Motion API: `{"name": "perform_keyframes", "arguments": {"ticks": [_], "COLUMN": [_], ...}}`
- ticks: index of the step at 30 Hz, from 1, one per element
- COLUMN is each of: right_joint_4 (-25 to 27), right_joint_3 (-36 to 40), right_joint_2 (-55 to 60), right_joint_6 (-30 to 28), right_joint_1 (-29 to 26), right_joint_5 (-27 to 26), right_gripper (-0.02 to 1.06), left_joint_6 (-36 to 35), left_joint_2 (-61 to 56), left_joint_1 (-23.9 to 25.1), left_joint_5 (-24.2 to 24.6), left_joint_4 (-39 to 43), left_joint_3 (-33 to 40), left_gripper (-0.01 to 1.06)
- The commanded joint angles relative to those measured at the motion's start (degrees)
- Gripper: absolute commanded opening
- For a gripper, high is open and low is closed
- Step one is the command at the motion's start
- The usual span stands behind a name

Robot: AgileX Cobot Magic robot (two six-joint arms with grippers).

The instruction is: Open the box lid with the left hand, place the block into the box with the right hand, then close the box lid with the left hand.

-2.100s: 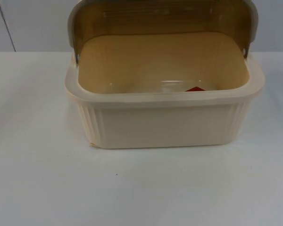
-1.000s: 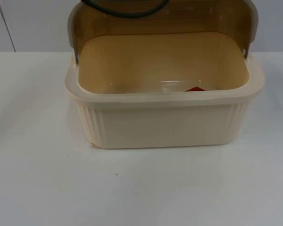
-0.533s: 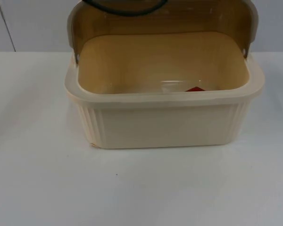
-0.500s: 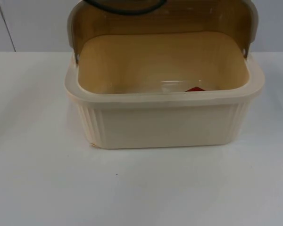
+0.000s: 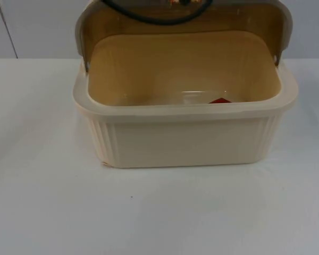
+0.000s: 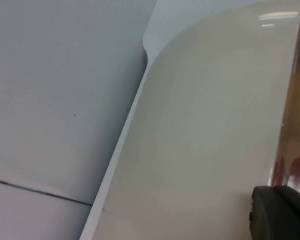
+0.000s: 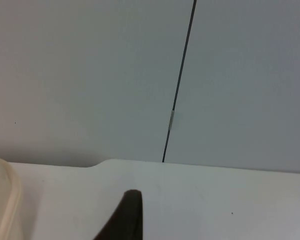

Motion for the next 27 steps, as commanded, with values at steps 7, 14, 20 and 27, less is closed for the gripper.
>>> {"name": "perform_keyframes", "arguments": {"ticks": [7, 14, 20, 27], "right_joint_4": [0.5, 1.8, 1.9, 1.8], "right_joint_3": [0.0, 0.0, 0.0, 0.0], "right_joint_2": [-0.3, -0.3, -0.3, -0.3], "right_joint_6": [-0.1, -0.1, -0.1, -0.1], "right_joint_1": [-0.2, -0.1, -0.1, -0.1], "right_joint_5": [0.0, 0.0, 0.0, 0.4], "right_gripper": [0.93, 0.93, 0.93, 0.93], "left_joint_6": [-4.0, -4.0, -4.0, -5.2], "left_joint_2": [-5.0, -8.4, -9.1, -9.1], "left_joint_1": [-0.5, -0.9, -4.6, -7.4], "left_joint_5": [-4.4, -10.1, -16.2, -18.8], "left_joint_4": [0.4, -1.9, -1.6, -1.5], "left_joint_3": [10.3, 19.6, 25.6, 28.6], "left_gripper": [0.0, 0.0, 0.0, 0.0]}}
